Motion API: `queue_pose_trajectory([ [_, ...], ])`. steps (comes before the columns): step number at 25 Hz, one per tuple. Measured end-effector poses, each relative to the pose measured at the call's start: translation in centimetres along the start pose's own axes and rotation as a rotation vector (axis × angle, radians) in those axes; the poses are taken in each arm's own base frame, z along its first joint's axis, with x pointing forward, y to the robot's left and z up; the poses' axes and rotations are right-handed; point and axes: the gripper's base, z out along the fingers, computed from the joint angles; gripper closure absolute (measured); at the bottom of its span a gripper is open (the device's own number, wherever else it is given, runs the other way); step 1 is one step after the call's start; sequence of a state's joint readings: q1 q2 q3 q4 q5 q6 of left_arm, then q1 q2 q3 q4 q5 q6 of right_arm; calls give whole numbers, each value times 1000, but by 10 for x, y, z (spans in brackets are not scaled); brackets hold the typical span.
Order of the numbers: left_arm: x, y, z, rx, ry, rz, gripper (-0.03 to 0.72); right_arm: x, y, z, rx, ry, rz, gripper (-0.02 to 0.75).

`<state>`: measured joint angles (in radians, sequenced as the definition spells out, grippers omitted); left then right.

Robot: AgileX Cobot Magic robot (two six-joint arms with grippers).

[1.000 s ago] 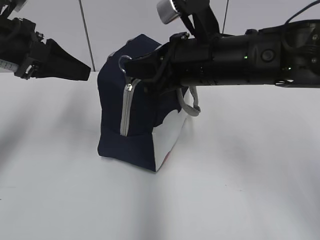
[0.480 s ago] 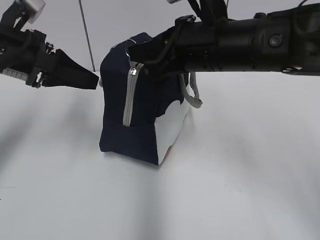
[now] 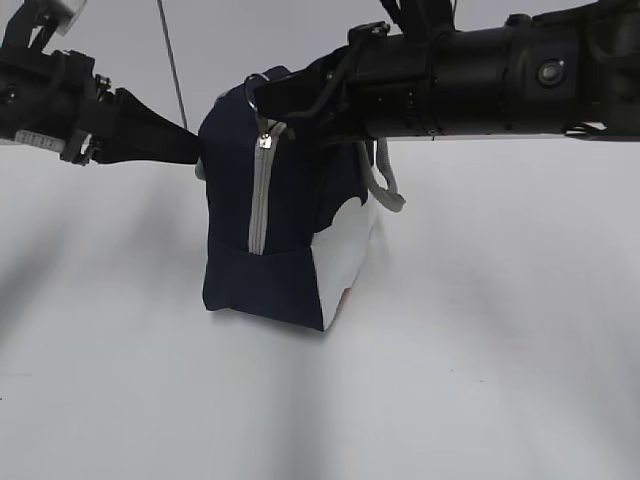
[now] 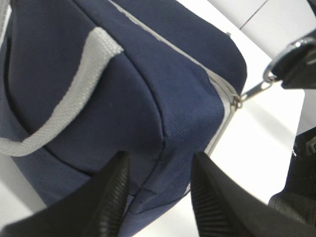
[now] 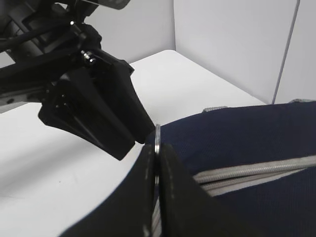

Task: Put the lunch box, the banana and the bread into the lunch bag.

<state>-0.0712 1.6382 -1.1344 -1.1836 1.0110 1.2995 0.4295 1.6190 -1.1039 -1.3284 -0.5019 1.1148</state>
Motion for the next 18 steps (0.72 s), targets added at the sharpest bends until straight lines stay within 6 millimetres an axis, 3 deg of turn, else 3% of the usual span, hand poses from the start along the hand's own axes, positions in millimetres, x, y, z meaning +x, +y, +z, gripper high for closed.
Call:
queue_pose_trajectory([
  [5,1,3,4,6,-9,-23,332,0,0,0,-2,0,13,754],
  [12,7,5,25,24,29,-34,308,0,0,0,-3,1,18,754],
  [15,9,7,28,17,34,-38,321,0,0,0,-3,1,18,754],
  [18,9,8,29,15,33,-39,381,0,0,0,-3,1,18,754],
])
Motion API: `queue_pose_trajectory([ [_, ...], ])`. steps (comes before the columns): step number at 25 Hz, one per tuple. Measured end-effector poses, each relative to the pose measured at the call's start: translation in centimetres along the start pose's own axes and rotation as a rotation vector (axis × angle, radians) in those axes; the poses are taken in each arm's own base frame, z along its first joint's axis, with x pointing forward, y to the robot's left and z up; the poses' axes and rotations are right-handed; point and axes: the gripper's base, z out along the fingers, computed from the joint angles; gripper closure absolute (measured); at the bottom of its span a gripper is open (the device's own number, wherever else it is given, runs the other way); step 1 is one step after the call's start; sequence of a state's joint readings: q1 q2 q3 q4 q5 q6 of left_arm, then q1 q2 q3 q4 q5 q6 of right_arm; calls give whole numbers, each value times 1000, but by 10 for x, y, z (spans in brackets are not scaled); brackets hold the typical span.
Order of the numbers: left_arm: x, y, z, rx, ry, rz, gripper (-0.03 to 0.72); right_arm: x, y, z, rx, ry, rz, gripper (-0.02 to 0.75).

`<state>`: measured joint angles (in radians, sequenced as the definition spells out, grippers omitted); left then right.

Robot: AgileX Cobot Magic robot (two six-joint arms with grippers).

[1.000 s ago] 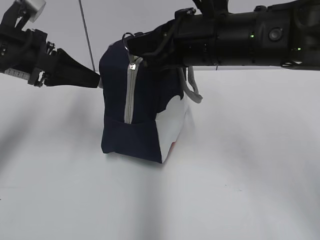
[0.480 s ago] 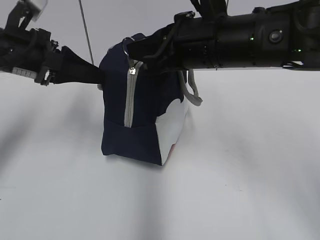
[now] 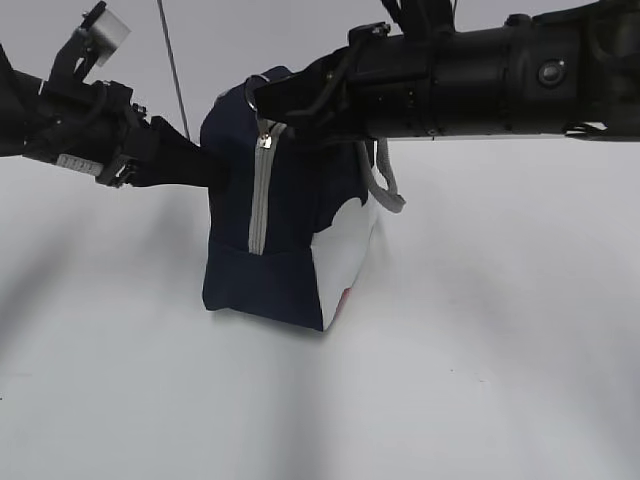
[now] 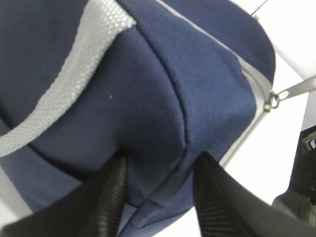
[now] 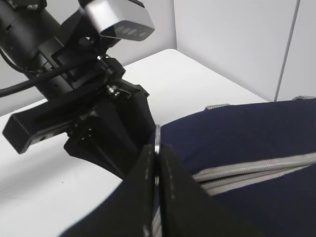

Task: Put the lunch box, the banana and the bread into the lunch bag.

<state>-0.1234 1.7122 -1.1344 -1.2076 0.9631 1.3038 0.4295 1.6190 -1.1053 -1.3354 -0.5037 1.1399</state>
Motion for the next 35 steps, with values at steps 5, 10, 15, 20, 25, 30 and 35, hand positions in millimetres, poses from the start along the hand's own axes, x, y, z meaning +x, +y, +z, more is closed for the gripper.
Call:
queue_pose_trajectory([
  [5,0,-1,0,5,1,0,489,0,0,0,0,0,0,754],
  [10,0,-1,0,6,-2,-2,655,0,0,0,0,0,2,754],
  [15,0,0,0,1,-4,-2,686,0,0,0,0,0,2,754],
  [20,-1,0,0,-1,-7,-4,687,-3,-1,0,1,-8,-2,754],
  [25,-1,0,0,1,-14,-28,687,-13,-6,0,46,-21,-9,754],
  [30,-1,-1,0,8,-11,-47,687,-21,-11,0,85,-32,-15,754],
  [35,2,-1,0,8,27,-58,688,-28,-16,-1,136,-37,-13,754],
])
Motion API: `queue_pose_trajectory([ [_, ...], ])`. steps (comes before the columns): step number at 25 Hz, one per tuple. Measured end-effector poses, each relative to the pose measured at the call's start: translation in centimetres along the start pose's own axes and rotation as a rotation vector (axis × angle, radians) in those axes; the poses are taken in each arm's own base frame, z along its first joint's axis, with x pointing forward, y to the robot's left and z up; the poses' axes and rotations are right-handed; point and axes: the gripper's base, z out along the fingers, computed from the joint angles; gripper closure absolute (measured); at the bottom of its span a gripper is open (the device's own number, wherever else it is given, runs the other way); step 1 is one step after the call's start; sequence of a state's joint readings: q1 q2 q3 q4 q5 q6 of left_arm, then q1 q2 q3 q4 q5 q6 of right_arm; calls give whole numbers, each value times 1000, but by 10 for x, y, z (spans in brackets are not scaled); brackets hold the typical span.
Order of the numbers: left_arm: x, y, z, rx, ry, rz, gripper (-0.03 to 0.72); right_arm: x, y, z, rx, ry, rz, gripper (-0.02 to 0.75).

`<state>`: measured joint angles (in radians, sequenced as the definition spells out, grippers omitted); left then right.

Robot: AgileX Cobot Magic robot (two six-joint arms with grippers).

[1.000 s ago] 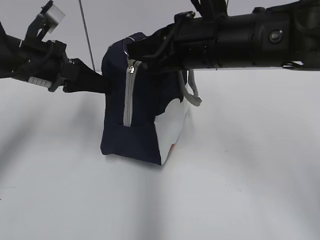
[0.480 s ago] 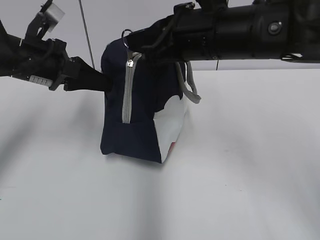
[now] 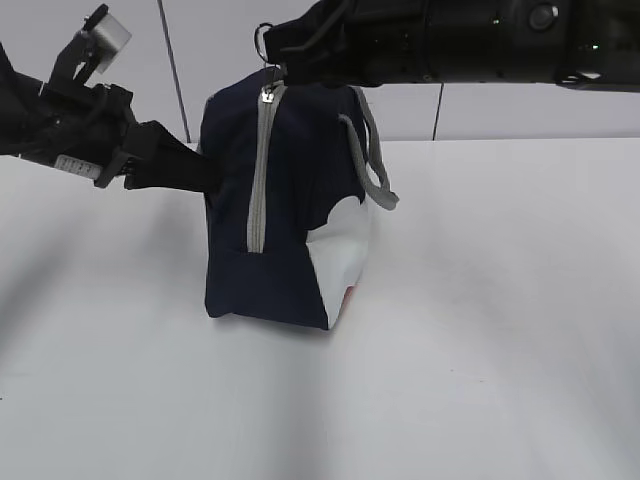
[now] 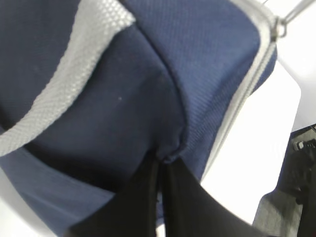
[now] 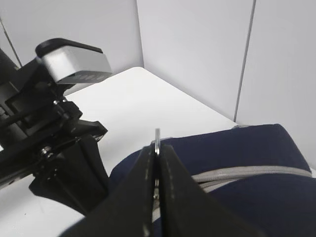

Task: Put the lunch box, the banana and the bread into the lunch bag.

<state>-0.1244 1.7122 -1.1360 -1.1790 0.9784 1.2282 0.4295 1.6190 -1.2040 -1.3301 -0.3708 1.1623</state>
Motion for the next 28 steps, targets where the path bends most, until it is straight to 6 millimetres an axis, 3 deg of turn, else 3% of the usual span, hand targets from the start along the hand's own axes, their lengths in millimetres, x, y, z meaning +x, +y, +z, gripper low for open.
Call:
queue_pose_trajectory([
  [6,4,-1,0,15,45,15,688,1,-6,7,2,0,28,754],
  [14,9,-4,1,33,103,42,688,4,-38,8,-24,-34,127,752],
  [20,11,-16,13,58,148,88,688,6,-44,22,-55,-10,132,754],
  [28,11,-17,14,56,157,98,689,7,-46,25,-61,15,90,754],
])
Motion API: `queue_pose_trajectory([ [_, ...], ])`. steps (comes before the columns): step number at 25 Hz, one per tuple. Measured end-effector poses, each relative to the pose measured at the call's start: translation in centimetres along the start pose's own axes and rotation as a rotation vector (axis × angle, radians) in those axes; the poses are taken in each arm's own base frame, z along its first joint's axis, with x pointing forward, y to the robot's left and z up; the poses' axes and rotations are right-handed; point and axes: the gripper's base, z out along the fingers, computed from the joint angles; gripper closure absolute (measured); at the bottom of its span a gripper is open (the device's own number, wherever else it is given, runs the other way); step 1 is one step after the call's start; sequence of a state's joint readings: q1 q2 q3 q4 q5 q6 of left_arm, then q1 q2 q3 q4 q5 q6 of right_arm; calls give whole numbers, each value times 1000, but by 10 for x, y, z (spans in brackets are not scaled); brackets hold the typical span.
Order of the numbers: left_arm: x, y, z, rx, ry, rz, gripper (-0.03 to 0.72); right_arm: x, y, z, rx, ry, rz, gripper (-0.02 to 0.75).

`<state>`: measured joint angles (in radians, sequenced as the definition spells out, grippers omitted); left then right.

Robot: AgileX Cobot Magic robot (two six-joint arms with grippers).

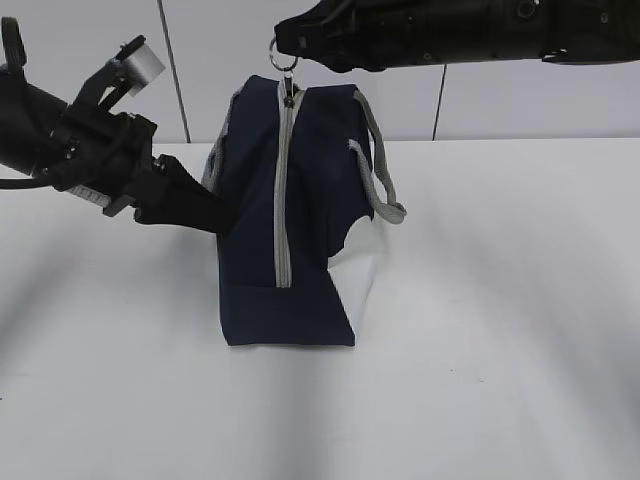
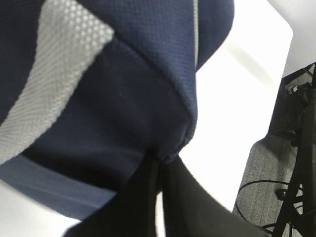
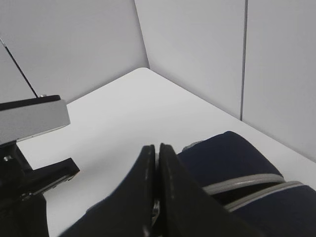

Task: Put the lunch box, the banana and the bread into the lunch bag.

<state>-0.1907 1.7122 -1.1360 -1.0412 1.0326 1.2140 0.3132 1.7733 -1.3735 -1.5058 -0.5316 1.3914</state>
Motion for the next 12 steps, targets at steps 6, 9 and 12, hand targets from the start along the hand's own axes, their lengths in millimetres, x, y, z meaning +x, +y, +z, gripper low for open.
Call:
queue_pose_trajectory([
  [6,0,0,0,0,0,0,689,4,-7,12,-1,20,-19,754],
  [9,1,0,0,-2,12,7,689,3,-10,18,-1,18,-25,754],
  [12,1,0,0,-3,15,9,689,3,-14,20,3,17,-29,754],
])
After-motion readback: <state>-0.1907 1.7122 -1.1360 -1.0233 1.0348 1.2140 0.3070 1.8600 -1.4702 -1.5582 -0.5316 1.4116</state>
